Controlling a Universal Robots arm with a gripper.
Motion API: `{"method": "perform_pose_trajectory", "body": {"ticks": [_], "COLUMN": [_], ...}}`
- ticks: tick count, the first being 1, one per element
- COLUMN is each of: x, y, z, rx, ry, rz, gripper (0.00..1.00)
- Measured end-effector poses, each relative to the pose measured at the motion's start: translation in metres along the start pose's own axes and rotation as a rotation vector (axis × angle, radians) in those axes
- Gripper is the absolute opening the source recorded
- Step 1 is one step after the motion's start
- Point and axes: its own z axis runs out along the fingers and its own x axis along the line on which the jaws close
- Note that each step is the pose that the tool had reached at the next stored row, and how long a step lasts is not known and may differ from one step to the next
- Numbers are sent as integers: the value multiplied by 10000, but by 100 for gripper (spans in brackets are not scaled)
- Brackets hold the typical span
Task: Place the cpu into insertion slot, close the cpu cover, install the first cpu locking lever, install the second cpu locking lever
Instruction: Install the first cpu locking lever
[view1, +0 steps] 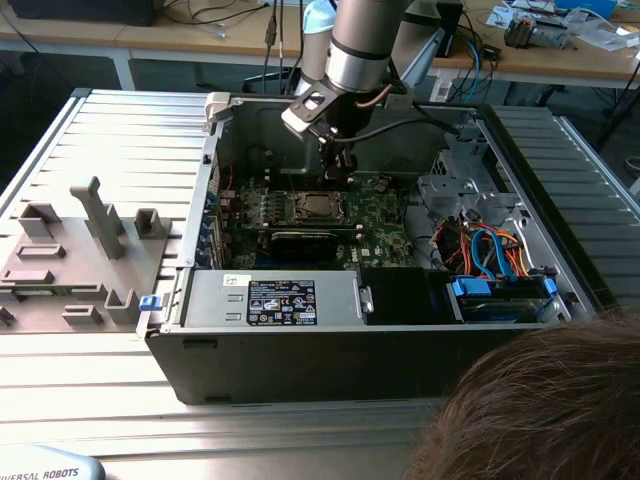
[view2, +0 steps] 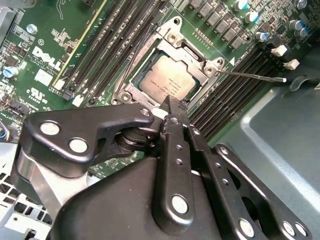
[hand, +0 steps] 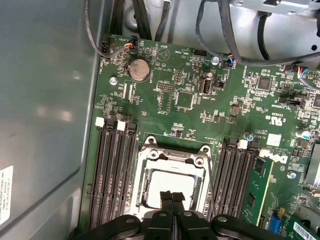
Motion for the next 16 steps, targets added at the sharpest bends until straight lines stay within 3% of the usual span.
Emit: {"method": "perform_pose_trajectory", "body": {"ticks": [16], "x": [0], "y": [0], "z": [0], "rx": [7], "ry": [-103], "rz": [-963], "gripper": [11]}}
